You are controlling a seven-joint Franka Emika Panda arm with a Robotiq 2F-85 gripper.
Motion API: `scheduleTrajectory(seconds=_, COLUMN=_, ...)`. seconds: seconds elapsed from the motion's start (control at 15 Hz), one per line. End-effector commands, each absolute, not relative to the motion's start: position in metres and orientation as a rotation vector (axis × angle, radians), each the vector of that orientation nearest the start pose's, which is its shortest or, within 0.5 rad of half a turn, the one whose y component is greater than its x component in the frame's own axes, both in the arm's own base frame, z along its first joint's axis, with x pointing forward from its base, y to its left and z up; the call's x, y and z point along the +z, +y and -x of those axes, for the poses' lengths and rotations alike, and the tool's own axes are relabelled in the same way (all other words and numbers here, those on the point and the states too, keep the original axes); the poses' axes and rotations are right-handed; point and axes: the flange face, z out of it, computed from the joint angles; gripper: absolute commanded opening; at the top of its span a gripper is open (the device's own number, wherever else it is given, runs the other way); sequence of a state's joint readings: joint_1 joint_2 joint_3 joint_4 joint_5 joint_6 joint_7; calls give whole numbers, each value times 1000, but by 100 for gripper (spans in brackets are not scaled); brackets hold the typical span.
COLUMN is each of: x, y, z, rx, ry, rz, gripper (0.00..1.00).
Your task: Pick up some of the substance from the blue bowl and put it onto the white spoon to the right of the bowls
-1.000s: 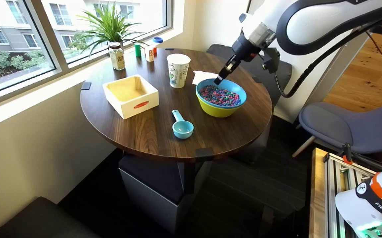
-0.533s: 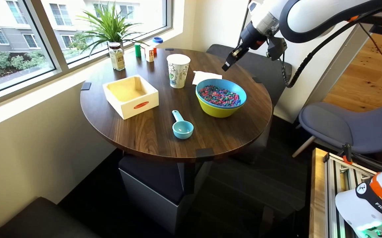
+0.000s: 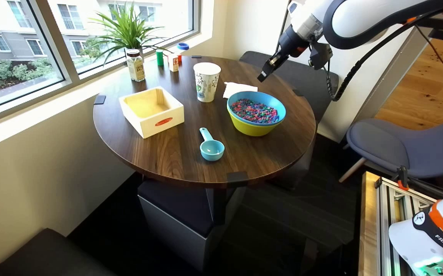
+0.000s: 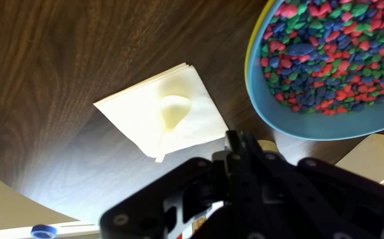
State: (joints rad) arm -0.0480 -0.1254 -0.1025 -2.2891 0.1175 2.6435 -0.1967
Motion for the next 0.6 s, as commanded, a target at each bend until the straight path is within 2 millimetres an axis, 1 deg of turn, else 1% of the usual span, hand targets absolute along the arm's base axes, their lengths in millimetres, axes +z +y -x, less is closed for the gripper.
scheduleTrajectory(seconds=0.0, x=444, y=-97, z=-540, rx=-756, ry=106, rz=3056, gripper=1)
scheduleTrajectory(seconds=0.53, x=410, y=-121, z=-571, rx=-726, ry=138, rz=3099, gripper=1)
